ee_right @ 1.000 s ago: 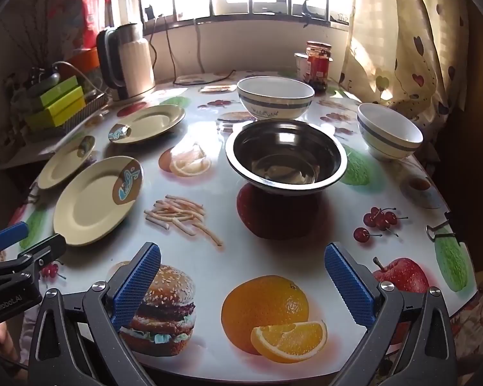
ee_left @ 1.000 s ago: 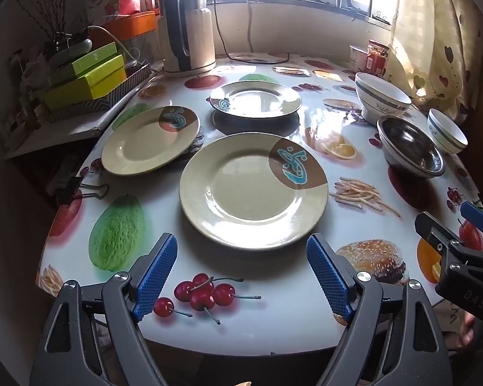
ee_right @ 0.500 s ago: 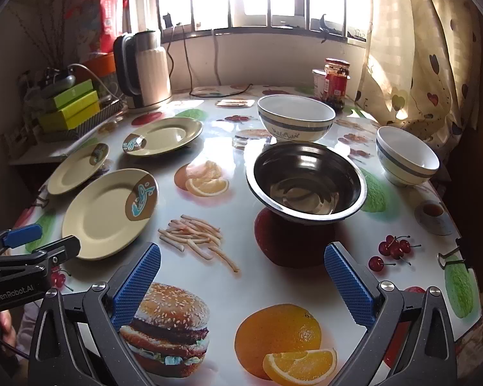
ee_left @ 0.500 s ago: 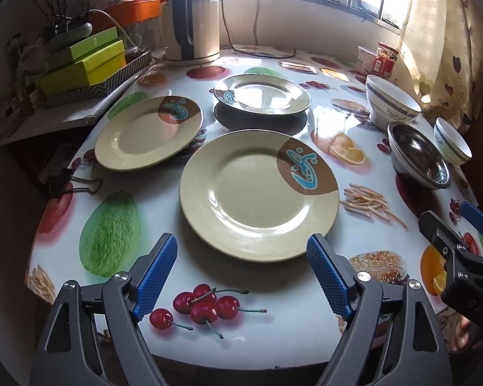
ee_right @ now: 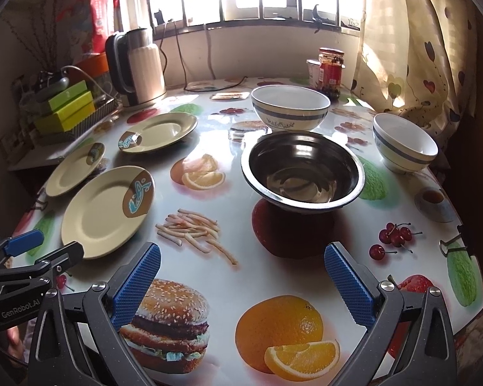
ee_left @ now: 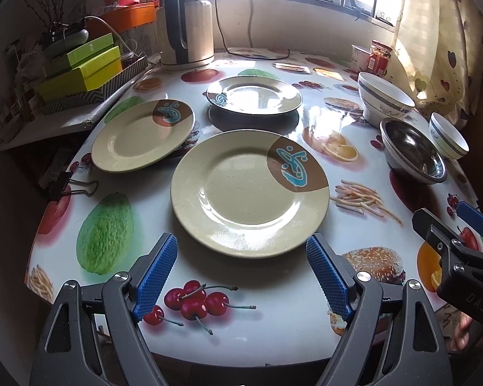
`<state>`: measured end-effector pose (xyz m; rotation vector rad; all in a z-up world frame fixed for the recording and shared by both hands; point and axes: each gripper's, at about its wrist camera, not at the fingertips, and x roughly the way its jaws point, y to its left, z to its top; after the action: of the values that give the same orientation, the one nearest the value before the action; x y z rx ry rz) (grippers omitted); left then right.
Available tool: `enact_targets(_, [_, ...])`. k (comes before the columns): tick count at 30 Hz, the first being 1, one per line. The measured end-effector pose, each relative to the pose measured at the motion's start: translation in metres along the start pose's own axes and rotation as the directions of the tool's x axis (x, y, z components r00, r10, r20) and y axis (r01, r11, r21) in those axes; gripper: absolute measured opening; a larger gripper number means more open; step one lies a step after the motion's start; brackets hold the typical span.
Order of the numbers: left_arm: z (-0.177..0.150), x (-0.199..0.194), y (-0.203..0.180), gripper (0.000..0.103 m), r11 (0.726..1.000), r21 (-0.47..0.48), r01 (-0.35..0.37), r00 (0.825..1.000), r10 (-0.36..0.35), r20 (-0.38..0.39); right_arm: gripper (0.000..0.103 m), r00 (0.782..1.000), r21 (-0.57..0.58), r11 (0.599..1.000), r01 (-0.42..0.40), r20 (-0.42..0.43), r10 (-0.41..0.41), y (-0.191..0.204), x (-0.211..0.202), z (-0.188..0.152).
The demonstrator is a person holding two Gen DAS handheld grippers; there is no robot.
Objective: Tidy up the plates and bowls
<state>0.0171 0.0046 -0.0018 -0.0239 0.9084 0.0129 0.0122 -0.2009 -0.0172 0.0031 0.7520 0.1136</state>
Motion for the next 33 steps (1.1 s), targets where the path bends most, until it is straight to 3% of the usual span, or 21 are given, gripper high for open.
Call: enact_targets(33, [-0.0056,-0.0004,-0.0002,0.083,1.000,-0.009,0.000,1.000,0.000,-0.011,0.103,1.000,0.003,1.000,0.015,-0.005,-0.015,-0.0008,-0.0015,-0.0033])
